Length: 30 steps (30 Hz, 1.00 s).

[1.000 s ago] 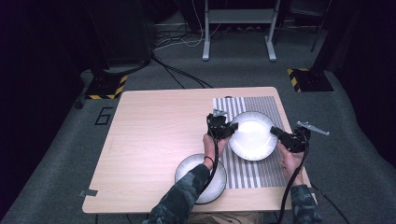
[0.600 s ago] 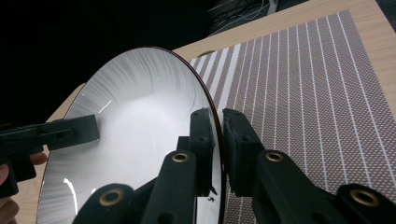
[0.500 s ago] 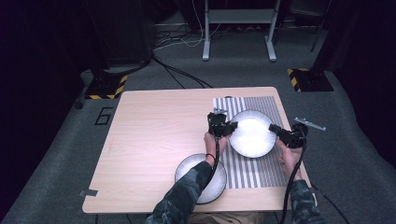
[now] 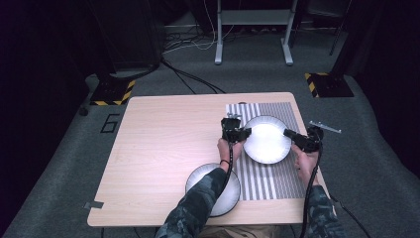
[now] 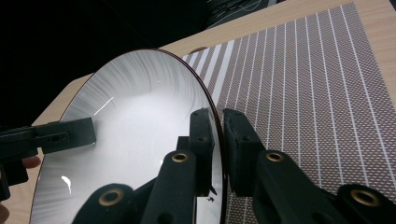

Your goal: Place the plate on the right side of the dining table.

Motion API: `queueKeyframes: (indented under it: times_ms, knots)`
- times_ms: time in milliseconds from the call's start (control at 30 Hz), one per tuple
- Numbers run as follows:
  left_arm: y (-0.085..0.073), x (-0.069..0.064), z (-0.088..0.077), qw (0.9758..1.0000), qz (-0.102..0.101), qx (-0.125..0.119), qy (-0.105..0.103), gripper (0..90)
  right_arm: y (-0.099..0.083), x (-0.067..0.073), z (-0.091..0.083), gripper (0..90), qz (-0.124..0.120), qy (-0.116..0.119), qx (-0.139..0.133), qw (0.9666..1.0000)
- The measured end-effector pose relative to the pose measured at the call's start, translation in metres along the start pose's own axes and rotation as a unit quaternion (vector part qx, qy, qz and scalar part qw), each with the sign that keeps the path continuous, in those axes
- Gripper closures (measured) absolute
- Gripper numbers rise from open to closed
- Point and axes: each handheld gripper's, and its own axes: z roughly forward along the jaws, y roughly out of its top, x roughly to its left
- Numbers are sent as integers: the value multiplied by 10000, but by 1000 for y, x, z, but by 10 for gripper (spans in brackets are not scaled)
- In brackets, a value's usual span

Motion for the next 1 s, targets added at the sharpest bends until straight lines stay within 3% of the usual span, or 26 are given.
queueKeyframes:
  times_ms: [633, 1000]
  knots:
    - [-2, 2, 21, 9997, -33, 199, 158, 738, -5, -17, 11, 821, 164, -145, 141, 9997]
    - [-8, 9, 31, 9991, -267, 253, 204, 739, -9, -21, 19, 821, 245, -195, 243, 9992]
